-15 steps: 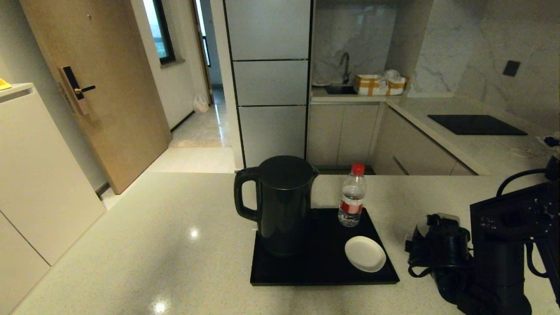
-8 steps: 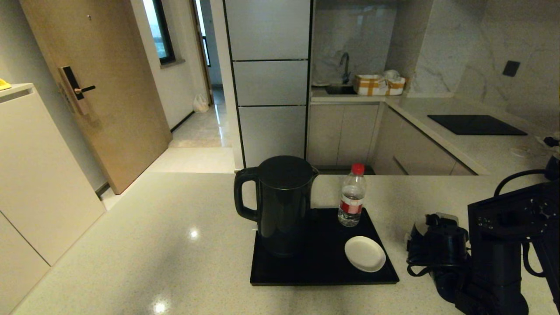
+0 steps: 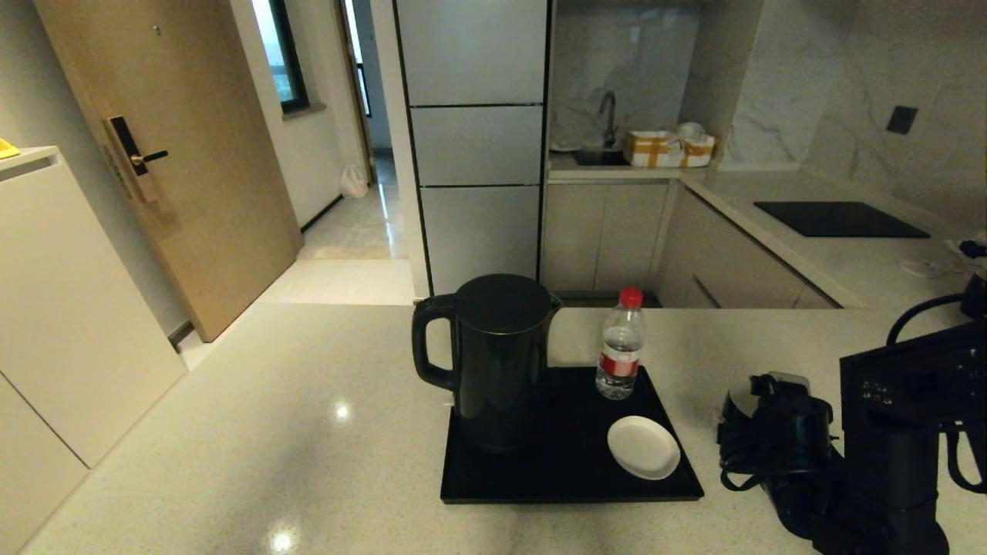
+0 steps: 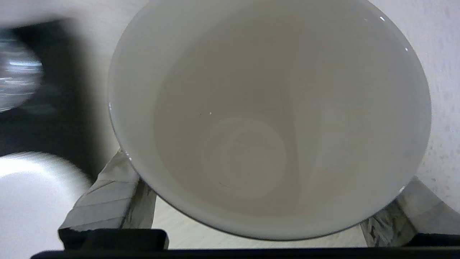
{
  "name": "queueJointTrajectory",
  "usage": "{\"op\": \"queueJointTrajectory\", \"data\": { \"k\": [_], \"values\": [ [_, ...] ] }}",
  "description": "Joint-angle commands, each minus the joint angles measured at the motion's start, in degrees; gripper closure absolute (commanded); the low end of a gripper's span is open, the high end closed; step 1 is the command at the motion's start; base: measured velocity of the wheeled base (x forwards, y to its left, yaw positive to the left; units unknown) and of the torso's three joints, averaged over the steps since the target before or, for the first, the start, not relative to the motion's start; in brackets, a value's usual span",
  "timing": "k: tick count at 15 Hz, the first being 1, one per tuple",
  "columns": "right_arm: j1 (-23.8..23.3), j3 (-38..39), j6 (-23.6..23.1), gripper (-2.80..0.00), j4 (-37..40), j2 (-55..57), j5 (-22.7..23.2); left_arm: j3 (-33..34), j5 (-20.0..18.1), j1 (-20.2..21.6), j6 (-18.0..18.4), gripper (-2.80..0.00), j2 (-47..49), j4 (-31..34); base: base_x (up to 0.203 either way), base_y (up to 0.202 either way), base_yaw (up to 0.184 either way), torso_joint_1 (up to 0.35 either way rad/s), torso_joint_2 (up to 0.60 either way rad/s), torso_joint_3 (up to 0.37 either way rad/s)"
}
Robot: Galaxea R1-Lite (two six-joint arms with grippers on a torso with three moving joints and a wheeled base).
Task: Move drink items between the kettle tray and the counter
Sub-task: Return the tea cup to its original position
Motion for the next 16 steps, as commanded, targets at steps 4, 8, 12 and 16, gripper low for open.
{"op": "queueJointTrajectory", "data": {
  "k": [4, 8, 12, 16],
  "values": [
    [12.9, 0.5, -0.6, 0.00, 6.9, -12.8, -4.0, 0.0, 0.0, 0.0, 0.0, 0.00, 0.0, 0.0, 0.000, 0.000, 0.000, 0.000, 0.00, 0.000],
    [19.4, 0.0, -0.5, 0.00, 7.4, -11.8, -7.6, 0.0, 0.0, 0.0, 0.1, 0.00, 0.0, 0.0, 0.000, 0.000, 0.000, 0.000, 0.00, 0.000],
    [20.8, -1.7, 0.2, 0.00, 7.0, -4.9, -7.7, 0.0, 0.0, 0.0, 0.1, 0.00, 0.0, 0.0, 0.000, 0.000, 0.000, 0.000, 0.00, 0.000],
    [22.2, -3.9, 0.5, 0.00, 6.9, -1.0, -7.0, 0.0, 0.0, 0.0, 0.0, 0.00, 0.0, 0.0, 0.000, 0.000, 0.000, 0.000, 0.00, 0.000]
  ]
}}
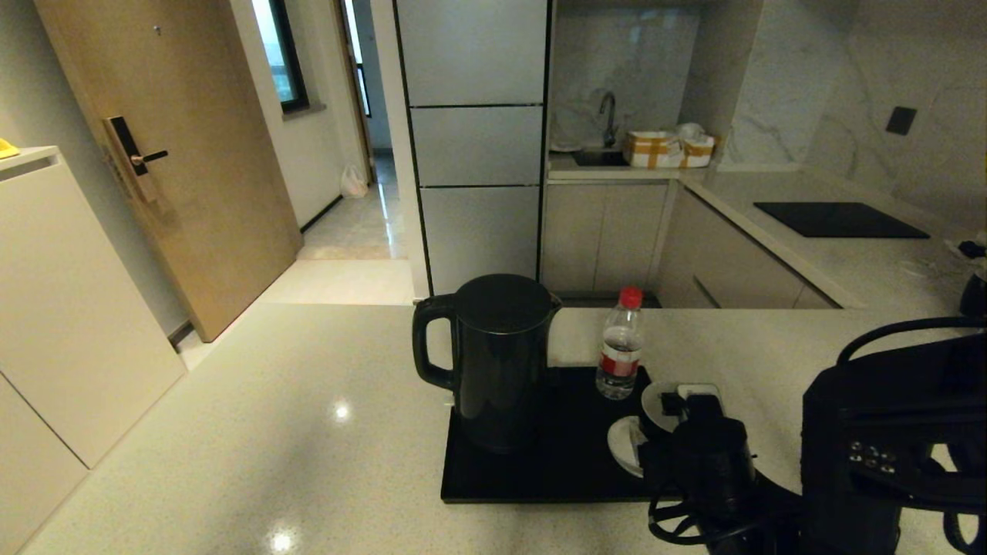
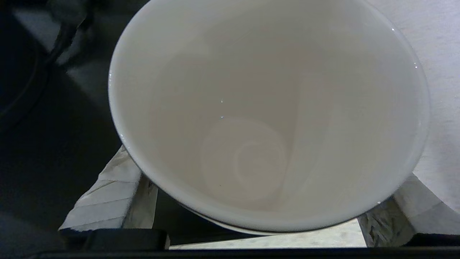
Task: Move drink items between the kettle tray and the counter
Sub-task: Return the tea cup to its original position
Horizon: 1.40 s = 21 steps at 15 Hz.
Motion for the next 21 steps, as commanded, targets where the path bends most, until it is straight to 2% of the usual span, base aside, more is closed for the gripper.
{"op": "queueJointTrajectory", "data": {
  "k": [1, 7, 14, 15, 21],
  "values": [
    [0.7, -2.4, 0.1, 0.00, -0.4, 4.0, 0.0, 0.0, 0.0, 0.0, 0.0, 0.00, 0.0, 0.0, 0.000, 0.000, 0.000, 0.000, 0.00, 0.000],
    [2.0, -5.8, -0.1, 0.00, 1.2, 5.0, 0.1, 0.0, 0.0, 0.0, 0.0, 0.00, 0.0, 0.0, 0.000, 0.000, 0.000, 0.000, 0.00, 0.000],
    [1.8, -6.2, 0.1, 0.00, 1.1, 5.7, 0.1, 0.0, 0.0, 0.0, 0.0, 0.00, 0.0, 0.0, 0.000, 0.000, 0.000, 0.000, 0.00, 0.000],
    [1.8, -6.3, 0.1, -2.80, 1.0, 5.8, 0.1, 0.0, 0.0, 0.0, 0.0, 0.00, 0.0, 0.0, 0.000, 0.000, 0.000, 0.000, 0.00, 0.000],
    [1.4, -6.3, 0.5, -2.80, 1.0, 5.7, 0.1, 0.0, 0.0, 0.0, 0.0, 0.00, 0.0, 0.0, 0.000, 0.000, 0.000, 0.000, 0.00, 0.000]
  ]
}}
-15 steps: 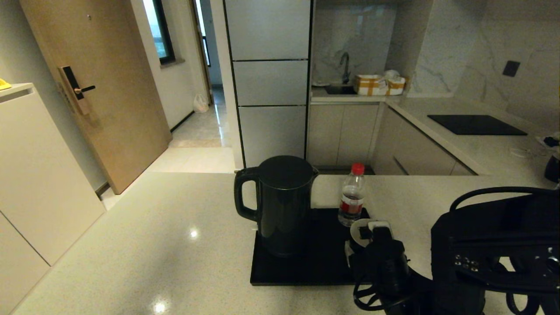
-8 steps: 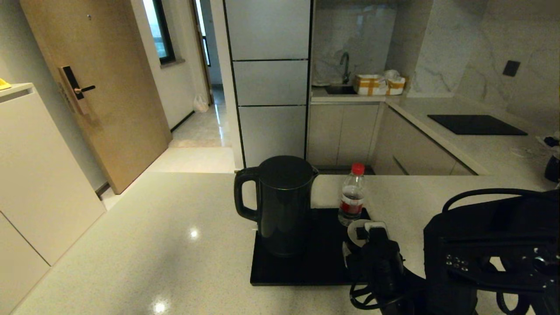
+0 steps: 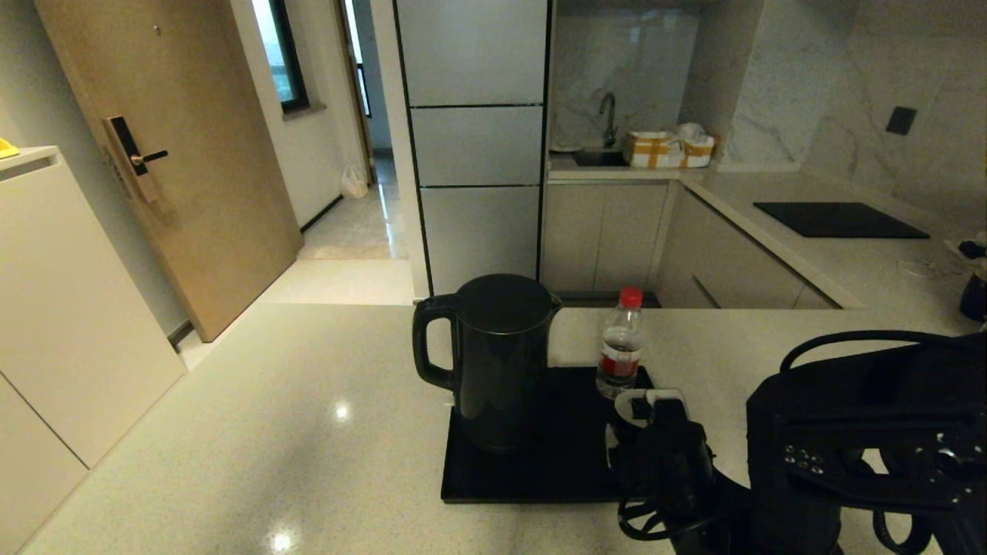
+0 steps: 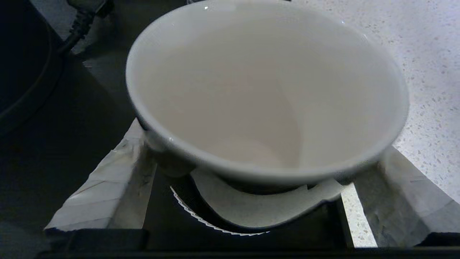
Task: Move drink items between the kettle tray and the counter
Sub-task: Return the tea cup to its original position
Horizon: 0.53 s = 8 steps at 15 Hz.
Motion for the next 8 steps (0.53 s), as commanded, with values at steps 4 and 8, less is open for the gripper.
{"op": "queueJointTrajectory", "data": {
  "k": [4, 8],
  "values": [
    [-0.4, 0.1, 0.4, -2.80, -0.4, 0.0, -0.1, 0.0, 0.0, 0.0, 0.1, 0.00, 0.0, 0.0, 0.000, 0.000, 0.000, 0.000, 0.00, 0.000],
    [-0.5, 0.5, 0.4, -2.80, -0.4, -0.2, -0.1, 0.0, 0.0, 0.0, 0.0, 0.00, 0.0, 0.0, 0.000, 0.000, 0.000, 0.000, 0.00, 0.000]
  ]
}}
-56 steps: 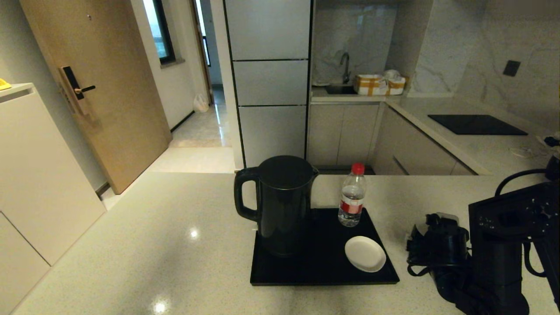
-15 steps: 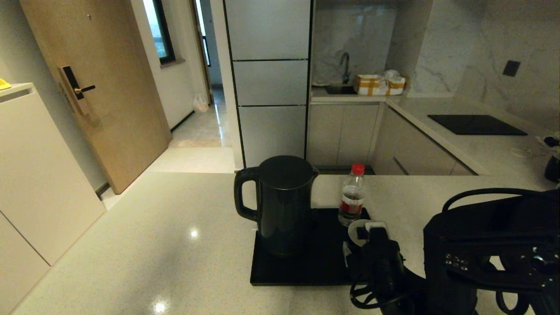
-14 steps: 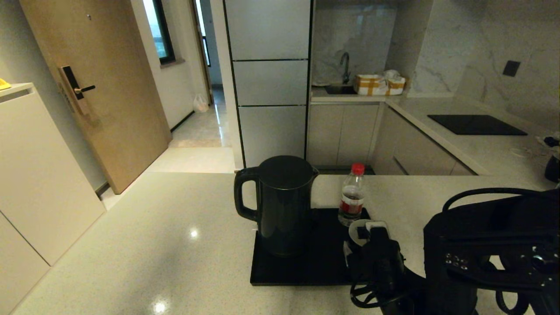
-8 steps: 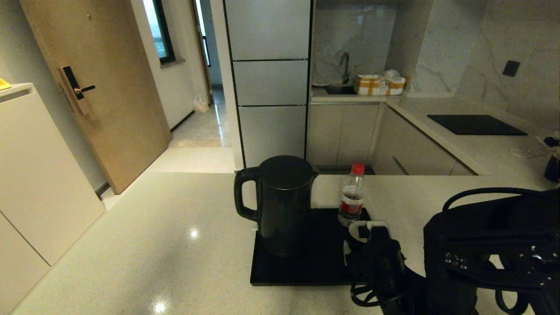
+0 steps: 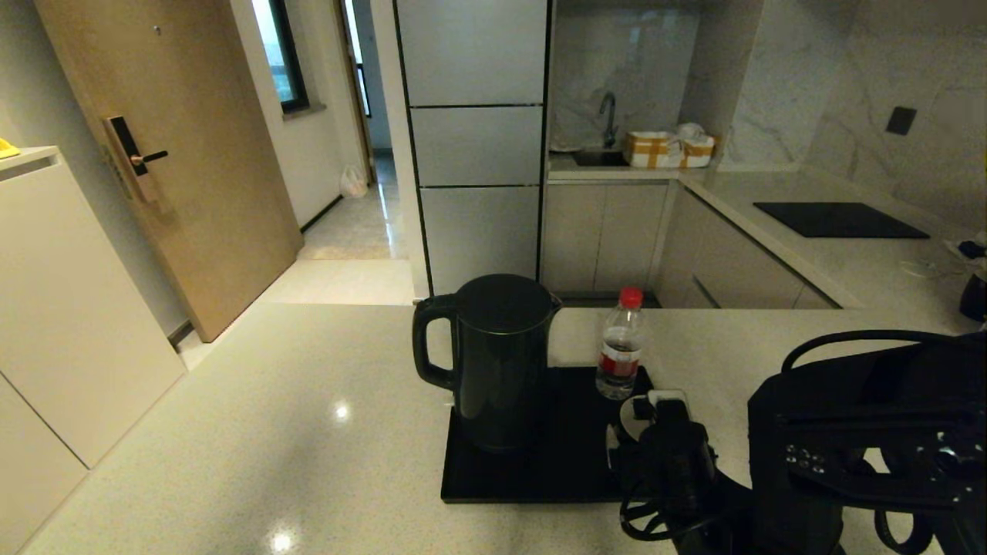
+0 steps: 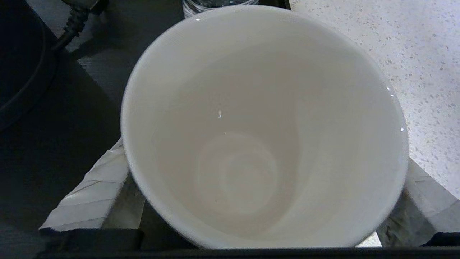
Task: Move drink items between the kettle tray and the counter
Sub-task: Return the tea cup to its original position
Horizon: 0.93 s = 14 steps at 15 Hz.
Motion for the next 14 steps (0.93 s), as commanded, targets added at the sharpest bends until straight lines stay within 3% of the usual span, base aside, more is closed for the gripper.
{"op": "queueJointTrajectory", "data": {
  "k": [1, 10, 14],
  "values": [
    [0.0, 0.2, 0.0, -2.80, -0.4, -0.2, -0.2, 0.0, 0.0, 0.0, 0.1, 0.00, 0.0, 0.0, 0.000, 0.000, 0.000, 0.000, 0.00, 0.000],
    [0.0, 9.9, 0.7, -2.80, -0.1, -10.9, 3.0, 0.0, 0.0, 0.0, 0.0, 0.00, 0.0, 0.0, 0.000, 0.000, 0.000, 0.000, 0.00, 0.000],
    [0.0, 10.1, 0.8, -2.80, -0.2, -10.4, 3.1, 0.0, 0.0, 0.0, 0.0, 0.00, 0.0, 0.0, 0.000, 0.000, 0.000, 0.000, 0.00, 0.000]
  ]
}}
